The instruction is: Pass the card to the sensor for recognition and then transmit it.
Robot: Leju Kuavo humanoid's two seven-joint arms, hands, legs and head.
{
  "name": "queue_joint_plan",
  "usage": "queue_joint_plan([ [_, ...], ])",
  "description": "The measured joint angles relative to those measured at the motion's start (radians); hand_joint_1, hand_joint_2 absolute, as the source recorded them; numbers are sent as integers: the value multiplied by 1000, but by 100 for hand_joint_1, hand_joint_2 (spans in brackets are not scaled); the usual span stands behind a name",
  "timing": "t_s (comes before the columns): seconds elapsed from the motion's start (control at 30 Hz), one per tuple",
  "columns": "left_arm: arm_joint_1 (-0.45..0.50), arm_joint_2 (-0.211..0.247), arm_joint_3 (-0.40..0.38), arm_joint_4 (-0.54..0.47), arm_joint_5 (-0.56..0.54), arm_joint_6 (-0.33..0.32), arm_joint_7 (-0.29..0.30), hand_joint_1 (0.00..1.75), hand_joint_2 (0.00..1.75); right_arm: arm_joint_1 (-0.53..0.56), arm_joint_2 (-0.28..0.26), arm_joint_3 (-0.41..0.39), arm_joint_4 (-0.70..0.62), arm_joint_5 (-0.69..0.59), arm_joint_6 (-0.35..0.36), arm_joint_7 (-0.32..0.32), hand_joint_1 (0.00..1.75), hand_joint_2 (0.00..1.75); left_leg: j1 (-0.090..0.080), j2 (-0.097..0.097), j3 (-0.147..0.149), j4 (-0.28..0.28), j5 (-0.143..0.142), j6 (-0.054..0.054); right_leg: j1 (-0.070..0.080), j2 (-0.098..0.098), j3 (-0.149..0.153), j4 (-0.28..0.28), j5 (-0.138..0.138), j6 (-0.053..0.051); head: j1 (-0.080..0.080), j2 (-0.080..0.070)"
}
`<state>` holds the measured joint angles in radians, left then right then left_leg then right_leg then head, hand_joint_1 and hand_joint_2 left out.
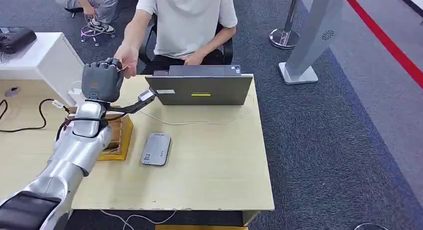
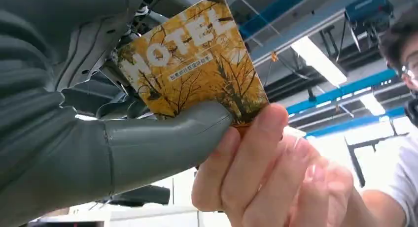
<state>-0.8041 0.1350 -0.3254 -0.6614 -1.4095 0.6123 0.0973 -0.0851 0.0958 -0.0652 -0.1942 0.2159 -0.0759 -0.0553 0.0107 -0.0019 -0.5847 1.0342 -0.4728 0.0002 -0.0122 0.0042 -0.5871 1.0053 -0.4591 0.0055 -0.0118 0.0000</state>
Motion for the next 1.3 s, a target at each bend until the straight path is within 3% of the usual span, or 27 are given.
queue_joint_plan([
  [0.03,-3,-2,3,17,0,0,0,175,175,0,0,0,0,0,0,1,0,0,0,0,0,0,0,0,0,0,0,0,0,0,1,0],
  [0.07,-5,-3,4,29,0,0,-1,0,175,0,0,0,0,0,0,1,0,0,0,0,0,0,0,0,0,0,0,0,0,0,0,0],
  [0.2,-12,-5,7,70,11,-4,-8,0,175,1,0,0,0,1,1,1,0,0,0,1,-1,0,0,0,0,1,-2,0,0,0,1,0],
  [0.43,20,-14,26,56,83,11,-109,0,175,1,0,0,0,0,0,-11,0,0,-1,1,-2,0,0,0,0,1,-2,0,0,0,0,0],
  [0.5,72,-18,26,-19,111,-9,-136,0,175,5,1,-1,0,-7,-5,-16,0,0,-1,1,-2,0,-1,0,0,1,-2,0,0,0,0,0],
  [0.63,217,-17,26,-251,125,-111,-138,0,175,17,1,-9,0,-24,-12,-39,0,0,0,1,-2,0,-2,0,0,1,-2,0,-1,0,0,0],
  [0.87,377,4,25,-507,132,-166,-136,0,175,29,1,-31,0,-41,-16,-51,0,0,0,2,-2,-1,-2,-1,0,2,-2,0,-1,0,0,0],
  [1.0,568,40,23,-687,146,-191,-130,0,175,46,3,-55,1,-59,-22,-74,0,0,0,4,-1,-1,-4,-1,0,5,-3,0,-2,1,0,0],
  [1.13,693,74,22,-776,158,-215,-119,0,175,51,3,-69,2,-61,-26,-78,0,0,0,2,-3,-1,-5,0,0,2,-3,0,-5,2,1,0],
  [1.3,804,119,39,-797,203,-275,-112,0,175,54,5,-81,2,-59,-26,-73,0,0,0,3,-2,-1,-5,0,0,3,-3,0,-5,1,0,0],
])
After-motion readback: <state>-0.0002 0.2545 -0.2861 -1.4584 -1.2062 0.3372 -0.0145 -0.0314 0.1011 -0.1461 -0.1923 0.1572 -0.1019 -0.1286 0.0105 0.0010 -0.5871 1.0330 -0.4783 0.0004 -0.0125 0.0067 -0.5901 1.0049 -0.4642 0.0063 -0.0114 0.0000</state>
